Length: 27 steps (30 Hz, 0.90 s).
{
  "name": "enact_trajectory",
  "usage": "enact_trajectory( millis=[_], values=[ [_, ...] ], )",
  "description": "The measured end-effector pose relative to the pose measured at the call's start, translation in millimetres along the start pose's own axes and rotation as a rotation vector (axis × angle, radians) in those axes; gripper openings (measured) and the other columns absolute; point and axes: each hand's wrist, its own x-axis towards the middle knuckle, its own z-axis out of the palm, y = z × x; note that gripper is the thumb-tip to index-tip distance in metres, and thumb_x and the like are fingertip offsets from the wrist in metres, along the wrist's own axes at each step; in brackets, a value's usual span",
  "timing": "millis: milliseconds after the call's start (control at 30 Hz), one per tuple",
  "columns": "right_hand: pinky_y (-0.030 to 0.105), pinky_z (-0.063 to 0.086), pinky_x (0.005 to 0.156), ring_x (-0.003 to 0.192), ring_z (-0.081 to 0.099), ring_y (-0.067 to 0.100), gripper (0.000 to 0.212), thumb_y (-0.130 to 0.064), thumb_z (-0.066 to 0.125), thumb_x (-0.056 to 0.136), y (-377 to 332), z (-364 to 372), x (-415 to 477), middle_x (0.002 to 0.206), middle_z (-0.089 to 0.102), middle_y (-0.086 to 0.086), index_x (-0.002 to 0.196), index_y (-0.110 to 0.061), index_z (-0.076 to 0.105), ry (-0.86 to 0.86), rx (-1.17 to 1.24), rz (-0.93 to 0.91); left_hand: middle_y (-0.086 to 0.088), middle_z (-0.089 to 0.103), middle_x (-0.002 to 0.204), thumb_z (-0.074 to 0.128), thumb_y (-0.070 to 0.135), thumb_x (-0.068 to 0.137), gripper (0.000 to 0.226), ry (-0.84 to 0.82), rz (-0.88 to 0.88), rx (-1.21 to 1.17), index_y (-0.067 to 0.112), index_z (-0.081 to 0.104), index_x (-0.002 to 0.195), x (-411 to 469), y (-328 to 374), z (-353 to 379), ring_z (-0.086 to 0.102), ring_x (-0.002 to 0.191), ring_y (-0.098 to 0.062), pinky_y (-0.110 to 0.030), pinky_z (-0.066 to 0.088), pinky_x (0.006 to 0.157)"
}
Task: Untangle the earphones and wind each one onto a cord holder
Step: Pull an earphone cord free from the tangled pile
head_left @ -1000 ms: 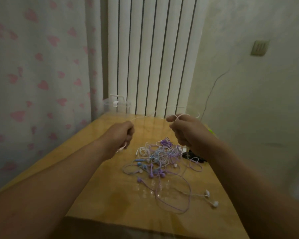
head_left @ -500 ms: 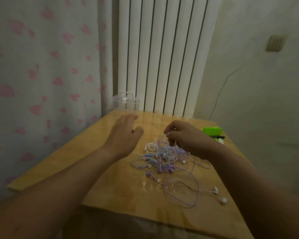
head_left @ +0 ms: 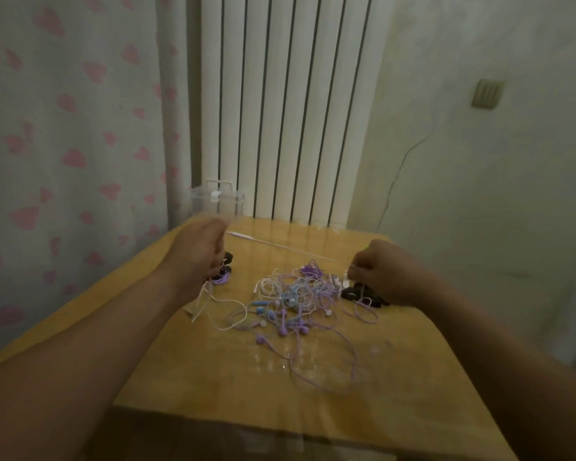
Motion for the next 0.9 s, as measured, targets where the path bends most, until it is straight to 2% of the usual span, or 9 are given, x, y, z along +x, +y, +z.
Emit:
enact_trajectory(
  millis=[200,367,433,500,600,667,733,800,900],
  values=[
    [0.036,0.057,0.078,0.084,0.065,0.018,0.022,-0.037,0.063,0.103,10,8,14,0.101,0.074,0.0,0.111,-0.021,0.077,0.181,-0.077,0.171,0.0,0.028,0.059,0.052,0.016,0.095,0.037,0.196,-0.107,0.038,0.022,0.035,0.063,1,-26,-9,0.022,0.053,-0.019,-0.028,0.018,0.052],
    [0.034,0.063,0.077,0.091,0.074,0.023,0.019,-0.01,0.054,0.106,-4,21,28,0.105,0.076,0.016,0.109,-0.005,0.072,0.145,0.889,0.273,0.0,0.046,0.055,0.059,0.013,0.098,0.034,0.012,-0.109,0.267,0.015,0.057,0.064,-14,-37,-8,0.038,0.051,-0.02,-0.029,0.034,0.048],
    [0.04,0.062,0.086,0.096,0.076,0.03,0.022,-0.008,0.052,0.103,-20,23,31,0.102,0.077,0.02,0.107,0.002,0.072,0.125,1.198,0.306,-0.003,0.063,0.078,0.066,0.019,0.1,0.024,-0.133,-0.058,0.469,0.013,0.067,0.077,-19,-42,1,0.058,0.072,-0.021,-0.034,0.052,0.066],
    [0.046,0.062,0.089,0.087,0.076,0.032,0.02,-0.009,0.052,0.102,-37,23,34,0.087,0.073,0.018,0.1,0.004,0.067,0.077,1.346,0.312,0.002,0.062,0.111,0.069,0.028,0.098,0.008,-0.159,0.013,0.629,0.024,0.069,0.106,-16,-45,11,0.06,0.104,-0.017,-0.039,0.053,0.093],
    [0.034,0.059,0.061,0.058,0.055,0.018,0.014,-0.012,0.052,0.104,-58,22,33,0.072,0.051,0.007,0.092,-0.006,0.058,-0.125,1.365,0.221,0.008,0.044,0.149,0.066,0.023,0.096,0.055,-0.157,0.189,0.667,0.031,0.048,0.148,-7,-27,28,0.041,0.141,-0.013,-0.041,0.039,0.116],
    [0.025,0.037,0.046,0.052,0.036,0.012,0.013,-0.019,0.057,0.104,-65,18,31,0.068,0.043,0.001,0.093,-0.013,0.055,-0.212,1.279,0.135,0.009,0.036,0.161,0.067,0.021,0.096,0.071,-0.265,0.236,0.61,0.032,0.034,0.159,-4,-7,41,0.032,0.148,-0.011,-0.037,0.035,0.116],
    [0.024,0.029,0.044,0.051,0.032,0.01,0.013,-0.021,0.062,0.103,-67,12,29,0.065,0.043,-0.002,0.094,-0.013,0.057,-0.23,1.189,0.031,0.007,0.05,0.154,0.065,0.021,0.1,0.066,-0.419,0.186,0.536,0.03,0.036,0.159,0,8,52,0.045,0.141,-0.01,-0.033,0.041,0.108],
    [0.025,0.03,0.045,0.051,0.035,0.011,0.012,-0.018,0.065,0.101,-65,7,28,0.064,0.045,-0.001,0.099,-0.008,0.058,-0.189,1.112,-0.013,0.001,0.074,0.118,0.058,0.02,0.106,0.036,-0.514,0.128,0.474,0.019,0.056,0.142,2,16,58,0.068,0.114,-0.013,-0.034,0.052,0.098],
    [0.027,0.029,0.046,0.05,0.037,0.011,0.018,-0.014,0.067,0.099,-54,8,29,0.061,0.048,-0.003,0.111,-0.004,0.062,-0.092,0.999,0.0,-0.003,0.065,0.075,0.048,0.023,0.11,0.026,-0.544,-0.008,0.328,0.007,0.069,0.115,3,17,56,0.068,0.071,-0.021,-0.04,0.062,0.084]
  ],
)
